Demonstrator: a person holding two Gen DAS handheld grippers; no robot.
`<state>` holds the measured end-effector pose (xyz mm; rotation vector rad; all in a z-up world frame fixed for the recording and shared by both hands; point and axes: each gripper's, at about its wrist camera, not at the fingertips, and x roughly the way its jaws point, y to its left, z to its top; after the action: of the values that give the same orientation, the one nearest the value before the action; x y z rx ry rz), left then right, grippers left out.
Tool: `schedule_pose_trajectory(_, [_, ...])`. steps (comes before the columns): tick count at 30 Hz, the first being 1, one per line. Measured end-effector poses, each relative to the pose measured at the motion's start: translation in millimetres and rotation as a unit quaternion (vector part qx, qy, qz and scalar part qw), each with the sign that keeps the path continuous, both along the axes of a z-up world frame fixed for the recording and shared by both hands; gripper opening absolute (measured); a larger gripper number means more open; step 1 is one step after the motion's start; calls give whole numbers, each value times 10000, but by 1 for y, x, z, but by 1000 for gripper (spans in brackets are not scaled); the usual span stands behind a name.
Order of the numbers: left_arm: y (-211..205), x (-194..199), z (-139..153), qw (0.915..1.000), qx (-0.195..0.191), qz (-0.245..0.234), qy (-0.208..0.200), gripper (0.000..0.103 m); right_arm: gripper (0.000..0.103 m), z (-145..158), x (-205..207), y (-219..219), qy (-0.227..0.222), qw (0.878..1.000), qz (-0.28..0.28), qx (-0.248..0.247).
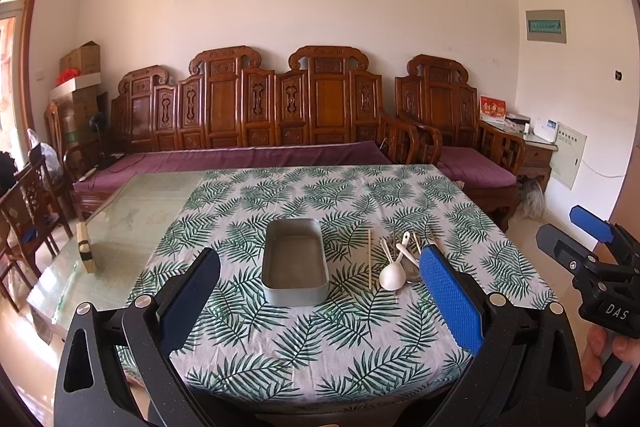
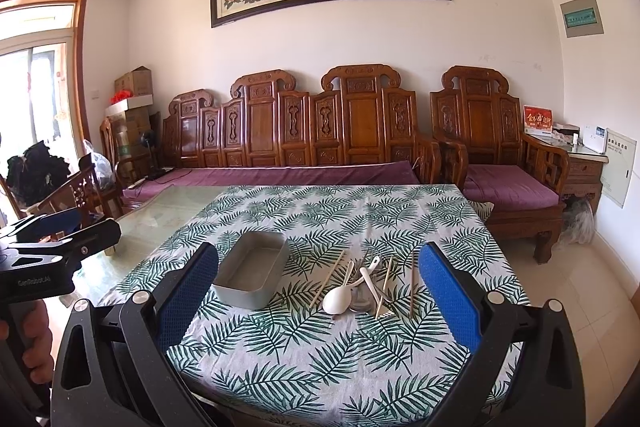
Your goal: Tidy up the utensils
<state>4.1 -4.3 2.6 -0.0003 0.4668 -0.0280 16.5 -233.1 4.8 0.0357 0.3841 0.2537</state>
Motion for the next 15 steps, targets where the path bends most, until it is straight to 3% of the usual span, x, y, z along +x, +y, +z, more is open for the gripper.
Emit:
schedule_pose_trajectory(9, [0, 34, -28, 9991, -111, -250, 338, 97, 100, -35, 35, -9, 256, 9996, 52, -131])
schedule_pose_trajectory(15, [-4, 60, -45, 9979, -3, -370, 536, 97, 88, -58, 68, -13, 527, 9982, 180, -201])
